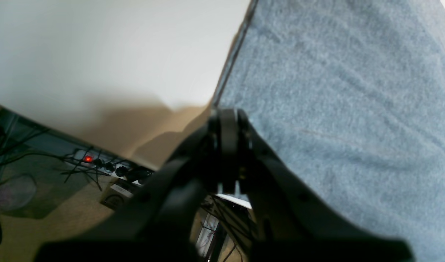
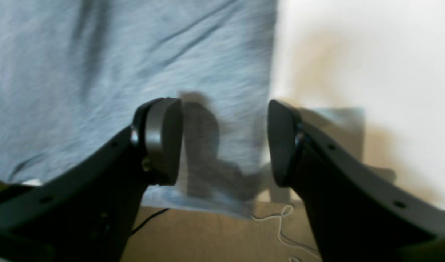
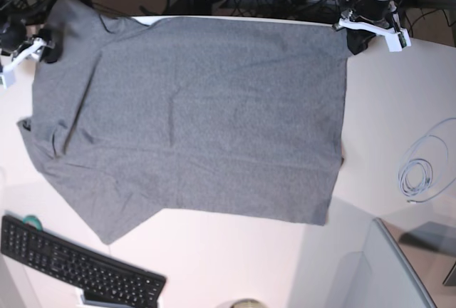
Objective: Layout the t-shirt on the table in an organized manner, then fold the t-shirt properly
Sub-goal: 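Pull the shirt edge taut with both grippers, spreading it flat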
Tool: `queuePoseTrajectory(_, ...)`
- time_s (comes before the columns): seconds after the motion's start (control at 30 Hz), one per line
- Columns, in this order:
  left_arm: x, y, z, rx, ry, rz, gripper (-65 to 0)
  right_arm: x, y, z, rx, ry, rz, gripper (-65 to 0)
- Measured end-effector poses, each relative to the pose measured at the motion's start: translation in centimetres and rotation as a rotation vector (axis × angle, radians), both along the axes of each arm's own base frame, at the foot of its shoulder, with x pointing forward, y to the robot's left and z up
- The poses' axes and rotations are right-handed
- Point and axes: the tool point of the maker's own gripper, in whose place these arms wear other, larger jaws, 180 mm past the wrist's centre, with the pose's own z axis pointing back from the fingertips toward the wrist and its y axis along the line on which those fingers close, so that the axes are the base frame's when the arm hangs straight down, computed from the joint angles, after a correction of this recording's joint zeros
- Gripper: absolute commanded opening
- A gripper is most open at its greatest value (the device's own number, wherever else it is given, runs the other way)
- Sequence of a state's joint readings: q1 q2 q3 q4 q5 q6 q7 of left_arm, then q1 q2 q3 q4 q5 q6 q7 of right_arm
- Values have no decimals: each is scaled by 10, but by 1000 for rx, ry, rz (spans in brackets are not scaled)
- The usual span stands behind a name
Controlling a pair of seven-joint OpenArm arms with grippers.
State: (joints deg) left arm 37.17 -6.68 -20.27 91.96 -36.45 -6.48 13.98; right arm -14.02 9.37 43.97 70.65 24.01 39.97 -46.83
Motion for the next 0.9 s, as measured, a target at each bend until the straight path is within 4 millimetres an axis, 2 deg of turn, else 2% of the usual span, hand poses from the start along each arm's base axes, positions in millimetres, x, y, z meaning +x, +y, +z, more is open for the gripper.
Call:
queuePoseTrajectory(0.1,0,-1,0,-2,0,-2,-650,-2,2,1,-4,9,10,-314)
queuePoseTrajectory(0.13,0,-2,0,-3,0,-3,-650,-2,3,1,-7,12,16,-336)
queuePoseTrajectory(0.17,0,-2,0,-3,0,-3,-650,-5,3,1,-10,17,20,-380)
queuePoseTrajectory(0.2,0,-2,0,-2,0,-3,-650,-8,5,0,-7,26,21,-450)
queuePoseTrajectory(0.27,0,-2,0,-2,0,-3,-650,-13,5,-2,-10,45,27,-621)
queuePoseTrajectory(0.3,0,-2,0,-2,0,-3,-650,-14,5,-2,-12,53,29,-650)
queuePoseTrajectory(0.37,1,-2,1,-2,-4,-5,-650,-15,4,0,-23,59,39,-632)
queuePoseTrajectory(0.4,1,-2,2,-2,-5,-6,-650,-19,4,1,-36,71,51,-642)
queuePoseTrajectory(0.5,3,-4,9,4,-21,-16,-650,-45,3,12,-94,152,106,-647)
queuePoseTrajectory(0.57,3,-5,16,9,-33,-24,-650,-53,2,22,-134,179,130,-647)
queuePoseTrajectory(0.67,5,-10,25,10,-50,-39,-650,-41,10,41,-164,112,151,-647)
queuePoseTrajectory(0.77,2,-10,34,21,-61,-49,-650,-47,16,50,-186,114,166,-647)
queuePoseTrajectory(0.83,-4,-10,40,30,-57,-59,-650,-52,13,54,-209,133,179,-647)
queuePoseTrajectory(0.9,-6,-7,45,39,-58,-62,-650,-46,9,60,-229,111,182,-647)
